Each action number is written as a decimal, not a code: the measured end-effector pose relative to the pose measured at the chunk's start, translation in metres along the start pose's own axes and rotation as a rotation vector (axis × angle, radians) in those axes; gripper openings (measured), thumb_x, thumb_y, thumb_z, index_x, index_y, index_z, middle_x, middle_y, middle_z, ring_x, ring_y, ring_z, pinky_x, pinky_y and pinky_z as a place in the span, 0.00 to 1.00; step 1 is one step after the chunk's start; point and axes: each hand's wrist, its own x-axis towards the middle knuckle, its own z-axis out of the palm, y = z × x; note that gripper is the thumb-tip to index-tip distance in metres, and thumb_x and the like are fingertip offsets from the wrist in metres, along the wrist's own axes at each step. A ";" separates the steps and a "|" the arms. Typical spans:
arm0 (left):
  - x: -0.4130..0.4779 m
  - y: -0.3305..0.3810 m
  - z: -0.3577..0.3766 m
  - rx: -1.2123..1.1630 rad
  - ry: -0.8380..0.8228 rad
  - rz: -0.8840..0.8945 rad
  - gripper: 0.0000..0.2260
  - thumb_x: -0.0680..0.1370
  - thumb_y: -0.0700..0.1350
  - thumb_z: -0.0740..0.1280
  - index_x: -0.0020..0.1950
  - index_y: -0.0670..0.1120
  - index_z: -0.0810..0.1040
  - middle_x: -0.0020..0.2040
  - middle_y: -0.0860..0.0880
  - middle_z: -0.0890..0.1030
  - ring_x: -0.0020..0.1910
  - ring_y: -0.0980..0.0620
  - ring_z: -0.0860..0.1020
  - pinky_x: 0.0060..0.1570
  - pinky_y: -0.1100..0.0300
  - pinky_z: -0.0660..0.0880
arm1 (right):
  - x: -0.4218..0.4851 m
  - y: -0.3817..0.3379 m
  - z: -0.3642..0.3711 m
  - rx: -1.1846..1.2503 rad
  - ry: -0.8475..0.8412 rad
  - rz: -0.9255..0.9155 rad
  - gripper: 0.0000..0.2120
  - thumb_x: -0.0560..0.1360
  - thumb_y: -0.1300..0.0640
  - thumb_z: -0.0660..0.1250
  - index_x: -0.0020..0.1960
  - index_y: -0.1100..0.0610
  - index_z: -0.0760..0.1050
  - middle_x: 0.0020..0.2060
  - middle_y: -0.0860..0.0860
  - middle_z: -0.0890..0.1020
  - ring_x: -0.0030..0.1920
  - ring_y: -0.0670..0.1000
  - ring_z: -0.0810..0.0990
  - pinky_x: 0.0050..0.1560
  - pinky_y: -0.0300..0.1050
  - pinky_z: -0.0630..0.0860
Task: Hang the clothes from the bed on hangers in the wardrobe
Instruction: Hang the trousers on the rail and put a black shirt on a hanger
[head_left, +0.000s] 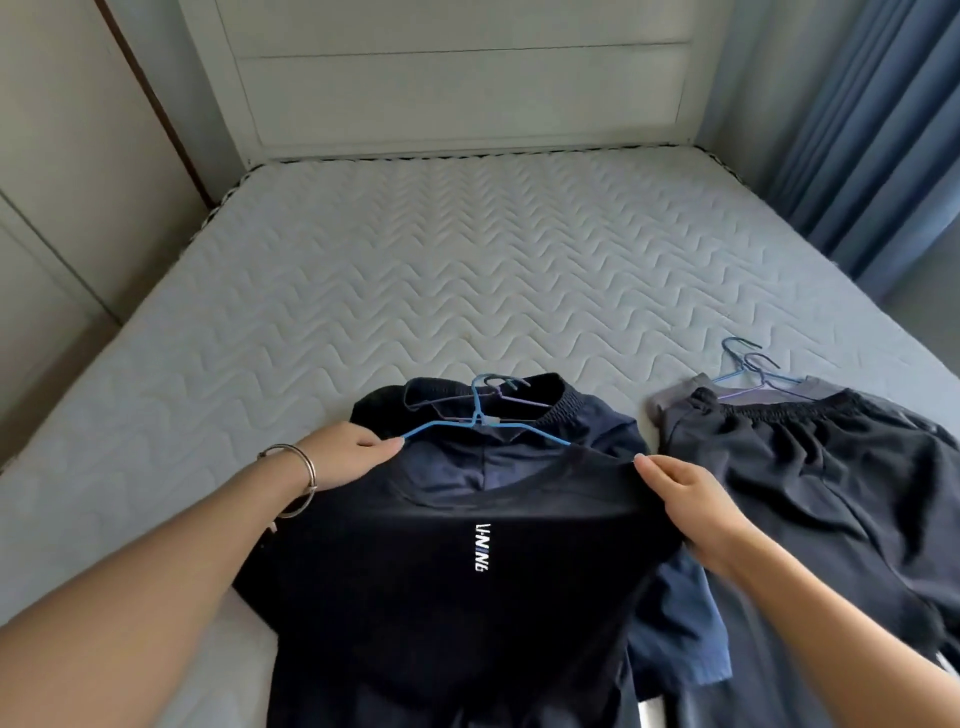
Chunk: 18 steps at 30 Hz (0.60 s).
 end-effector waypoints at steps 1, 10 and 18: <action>-0.002 0.006 0.001 -0.020 -0.005 0.021 0.16 0.78 0.55 0.57 0.38 0.46 0.71 0.34 0.47 0.69 0.37 0.50 0.69 0.33 0.61 0.61 | -0.003 0.007 0.000 -0.015 0.013 -0.022 0.18 0.76 0.48 0.62 0.46 0.63 0.78 0.38 0.52 0.77 0.41 0.49 0.73 0.44 0.47 0.71; 0.063 0.065 0.040 -0.077 0.179 0.137 0.24 0.76 0.32 0.55 0.72 0.46 0.64 0.71 0.44 0.68 0.69 0.45 0.68 0.67 0.58 0.63 | -0.012 0.042 -0.003 0.016 0.000 -0.112 0.45 0.52 0.24 0.67 0.46 0.64 0.75 0.38 0.52 0.72 0.42 0.50 0.69 0.44 0.50 0.67; 0.098 0.072 0.074 -0.610 -0.167 0.201 0.13 0.79 0.37 0.60 0.62 0.36 0.73 0.42 0.49 0.79 0.33 0.64 0.80 0.33 0.75 0.74 | 0.004 0.064 -0.027 0.156 -0.059 -0.003 0.26 0.58 0.35 0.72 0.35 0.59 0.76 0.35 0.56 0.73 0.37 0.52 0.71 0.38 0.44 0.69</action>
